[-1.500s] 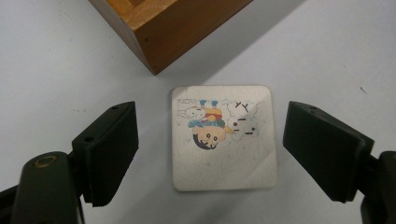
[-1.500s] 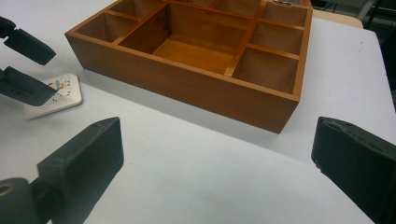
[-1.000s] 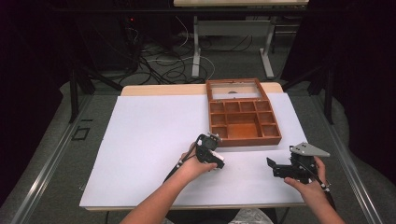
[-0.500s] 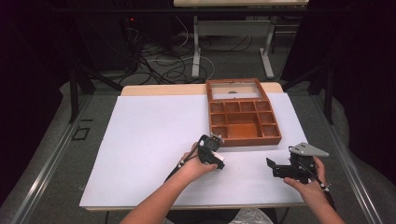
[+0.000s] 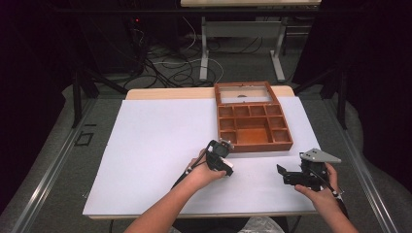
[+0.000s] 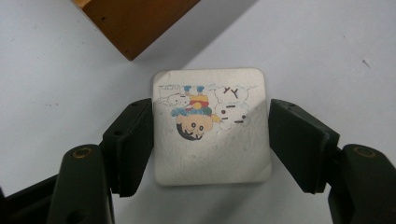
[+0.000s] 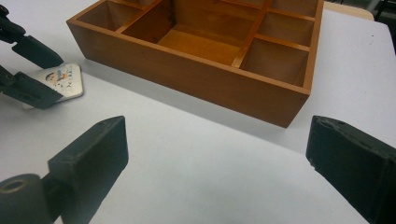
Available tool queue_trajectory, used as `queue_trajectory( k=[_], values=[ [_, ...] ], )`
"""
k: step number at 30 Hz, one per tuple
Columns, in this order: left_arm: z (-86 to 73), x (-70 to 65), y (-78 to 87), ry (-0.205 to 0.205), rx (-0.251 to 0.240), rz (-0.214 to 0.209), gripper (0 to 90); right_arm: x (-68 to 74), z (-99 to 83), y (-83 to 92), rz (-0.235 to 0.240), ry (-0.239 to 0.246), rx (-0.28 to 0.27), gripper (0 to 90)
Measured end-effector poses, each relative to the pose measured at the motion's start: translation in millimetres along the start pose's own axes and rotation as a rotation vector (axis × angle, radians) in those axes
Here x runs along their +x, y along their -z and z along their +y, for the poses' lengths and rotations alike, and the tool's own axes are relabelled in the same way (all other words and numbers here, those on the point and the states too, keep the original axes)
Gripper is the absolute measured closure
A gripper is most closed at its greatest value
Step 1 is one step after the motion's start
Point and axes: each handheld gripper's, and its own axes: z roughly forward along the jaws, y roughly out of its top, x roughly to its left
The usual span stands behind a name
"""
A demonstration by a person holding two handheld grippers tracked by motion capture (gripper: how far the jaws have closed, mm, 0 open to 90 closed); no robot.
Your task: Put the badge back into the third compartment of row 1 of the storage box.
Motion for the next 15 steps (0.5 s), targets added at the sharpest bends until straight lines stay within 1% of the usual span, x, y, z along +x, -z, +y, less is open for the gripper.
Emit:
queue_trajectory(
  k=[2, 3, 5, 6, 11, 12, 13, 14, 15],
  values=[
    [-0.3, -0.1, 1.1, -0.003, 0.001, -0.003, 33.4, 0.3, 0.0, -0.2, 0.002, 0.001, -0.001, 5.5],
    [-0.6, -1.0, 1.3, 0.004, -0.005, -0.005, 33.4, 0.5, 0.1, -0.2, 0.002, -0.001, 0.000, 5.6],
    [-0.9, -0.8, 2.7, -0.007, -0.011, -0.004, 33.4, 0.9, 0.1, -0.3, 0.002, -0.002, 0.002, 5.6],
    [-1.4, -1.7, 3.1, -0.001, -0.020, -0.005, 33.4, 1.0, 0.1, -0.3, 0.002, -0.002, 0.002, 5.7],
    [-4.2, -3.3, 7.0, -0.011, -0.043, -0.008, 33.4, 1.3, 0.1, -0.5, -0.002, -0.002, 0.000, 5.8],
    [-4.8, -3.3, 7.7, -0.018, -0.054, -0.007, 33.5, 1.2, 0.1, -0.5, -0.002, -0.003, 0.001, 5.9],
    [-5.6, -3.9, 8.7, -0.014, -0.056, -0.009, 33.5, 1.2, 0.1, -0.5, -0.002, -0.003, 0.001, 5.9],
    [-6.2, -4.0, 9.6, -0.021, -0.066, -0.008, 33.5, 1.3, 0.1, -0.5, -0.003, -0.005, -0.001, 6.0],
    [-7.0, -4.4, 10.5, -0.019, -0.073, -0.008, 33.5, 1.3, 0.2, -0.4, -0.003, -0.005, -0.001, 6.0]
  ],
)
